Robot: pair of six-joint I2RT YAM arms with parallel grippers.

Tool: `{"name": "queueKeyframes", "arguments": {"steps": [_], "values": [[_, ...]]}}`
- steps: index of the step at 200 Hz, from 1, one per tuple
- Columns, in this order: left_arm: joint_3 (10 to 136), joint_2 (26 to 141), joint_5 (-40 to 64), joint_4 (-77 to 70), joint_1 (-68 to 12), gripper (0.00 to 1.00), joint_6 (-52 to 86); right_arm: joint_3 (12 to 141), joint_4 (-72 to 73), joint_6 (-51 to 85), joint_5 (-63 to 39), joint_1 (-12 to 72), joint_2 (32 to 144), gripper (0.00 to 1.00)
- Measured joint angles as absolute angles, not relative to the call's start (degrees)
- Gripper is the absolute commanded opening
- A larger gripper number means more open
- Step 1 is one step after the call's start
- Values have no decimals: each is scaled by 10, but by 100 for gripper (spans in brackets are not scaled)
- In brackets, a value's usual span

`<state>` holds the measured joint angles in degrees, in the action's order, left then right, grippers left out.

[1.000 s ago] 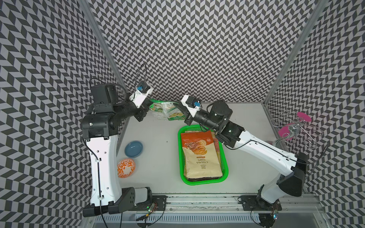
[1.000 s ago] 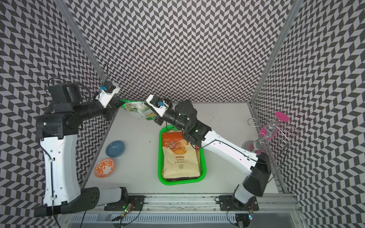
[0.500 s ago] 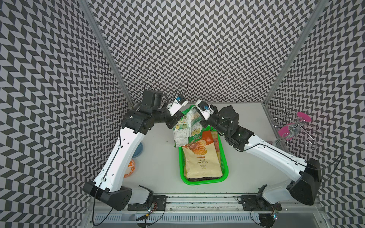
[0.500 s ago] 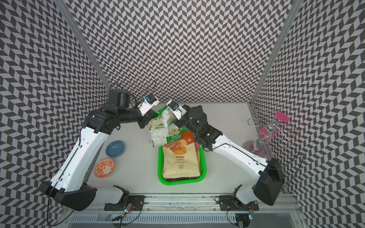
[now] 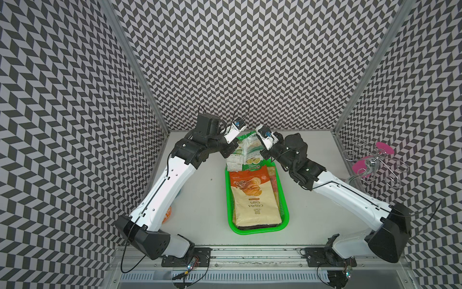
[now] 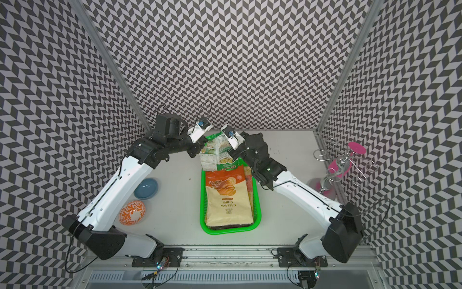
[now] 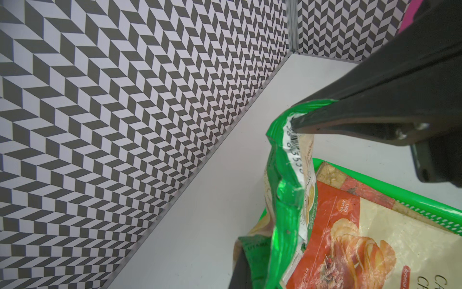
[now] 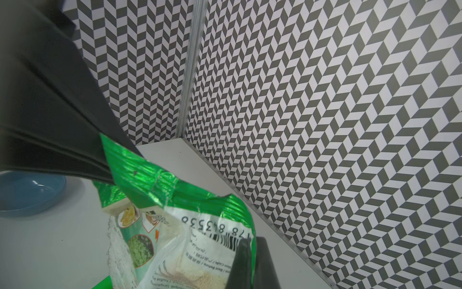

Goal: Put the potato chips into the basket
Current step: Pick up the potato chip from the corner of the board, then place the potato chip in the basket.

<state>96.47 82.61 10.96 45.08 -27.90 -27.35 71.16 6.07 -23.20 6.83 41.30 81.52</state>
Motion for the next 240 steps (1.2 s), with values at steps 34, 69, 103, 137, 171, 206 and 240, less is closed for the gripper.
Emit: {"name": "queueKeyframes", "arguments": {"steps": [34,69,103,137,171,206,240], "values": [[940,826,107,438,-280,0,-274,692,60,-234,78,411,805,0],[926,823,124,438,-282,0,-276,673,46,-224,75,411,780,0],[898,801,145,439,-290,0,-283,631,28,-200,57,412,724,0],[876,779,155,445,-303,0,-288,598,8,-173,32,415,673,0],[866,771,158,452,-310,0,-289,566,-6,-146,4,415,639,0],[866,769,160,472,-318,0,-294,529,-8,-121,-22,416,616,0],[861,758,189,508,-326,0,-307,501,-6,-101,-44,419,605,0]]}}
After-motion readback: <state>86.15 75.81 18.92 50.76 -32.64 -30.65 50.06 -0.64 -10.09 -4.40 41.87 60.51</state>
